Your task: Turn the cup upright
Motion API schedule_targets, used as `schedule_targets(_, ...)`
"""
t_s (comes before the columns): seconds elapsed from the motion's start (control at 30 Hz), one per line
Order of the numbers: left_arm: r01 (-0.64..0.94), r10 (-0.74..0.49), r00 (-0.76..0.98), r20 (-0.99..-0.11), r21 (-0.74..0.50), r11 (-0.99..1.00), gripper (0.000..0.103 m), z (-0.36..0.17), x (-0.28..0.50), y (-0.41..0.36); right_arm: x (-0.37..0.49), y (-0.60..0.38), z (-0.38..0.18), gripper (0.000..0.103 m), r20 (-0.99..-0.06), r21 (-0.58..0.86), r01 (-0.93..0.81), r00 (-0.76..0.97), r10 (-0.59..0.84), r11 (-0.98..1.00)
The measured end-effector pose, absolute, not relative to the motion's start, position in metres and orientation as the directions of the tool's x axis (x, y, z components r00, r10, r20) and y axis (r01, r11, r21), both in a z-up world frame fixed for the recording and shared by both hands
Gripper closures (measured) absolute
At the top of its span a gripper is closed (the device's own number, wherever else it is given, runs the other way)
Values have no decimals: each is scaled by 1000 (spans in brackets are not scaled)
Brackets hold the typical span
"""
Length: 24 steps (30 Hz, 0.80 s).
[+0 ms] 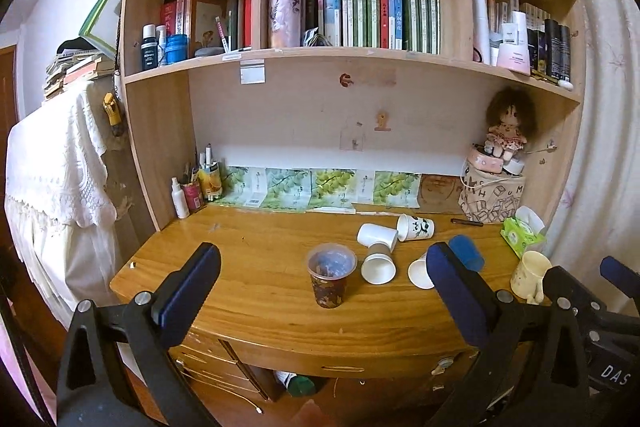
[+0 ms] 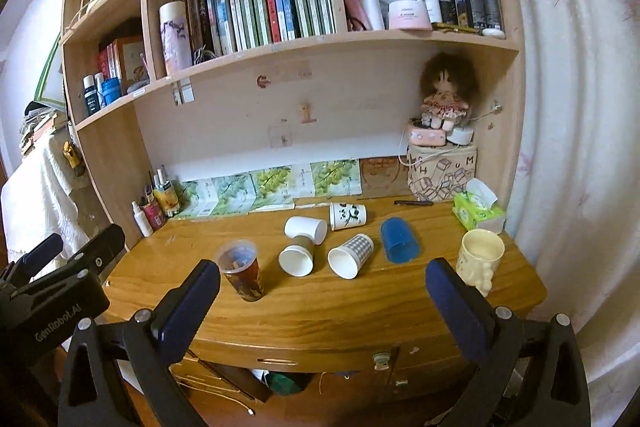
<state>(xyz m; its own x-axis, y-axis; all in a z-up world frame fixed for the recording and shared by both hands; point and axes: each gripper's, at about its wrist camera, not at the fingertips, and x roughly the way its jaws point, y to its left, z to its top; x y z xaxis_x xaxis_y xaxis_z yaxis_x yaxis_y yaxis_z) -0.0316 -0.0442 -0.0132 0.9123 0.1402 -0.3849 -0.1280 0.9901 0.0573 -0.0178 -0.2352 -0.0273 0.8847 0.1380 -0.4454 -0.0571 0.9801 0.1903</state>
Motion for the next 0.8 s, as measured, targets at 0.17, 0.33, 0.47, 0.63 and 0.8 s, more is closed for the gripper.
schedule_targets(0.17,-139,149,915,-376,53,989,0,-12,-32,-48,-15,-238,-27,0,-441,193,-82,883,161,978)
schedule_targets(0.33,-148,159,911,-381,59,987,0,-13,-30,-51,-13,-239,-28,0,-440,196,-98,880,177,976)
schedule_targets(0.47,-149,161,912,-378,60,987,0,-13,-30,-51,-8,-239,-30,0,-453,193,-109,871,187,975)
schedule_targets(0.63,-138,154,914,-376,70,988,0,-12,-27,-52,-6,-240,-33,0,-462,195,-112,866,192,974)
schedule_targets(0.8,-141,158,914,-375,74,987,0,-11,-25,-51,-5,-241,-33,0,-463,197,-117,864,197,973)
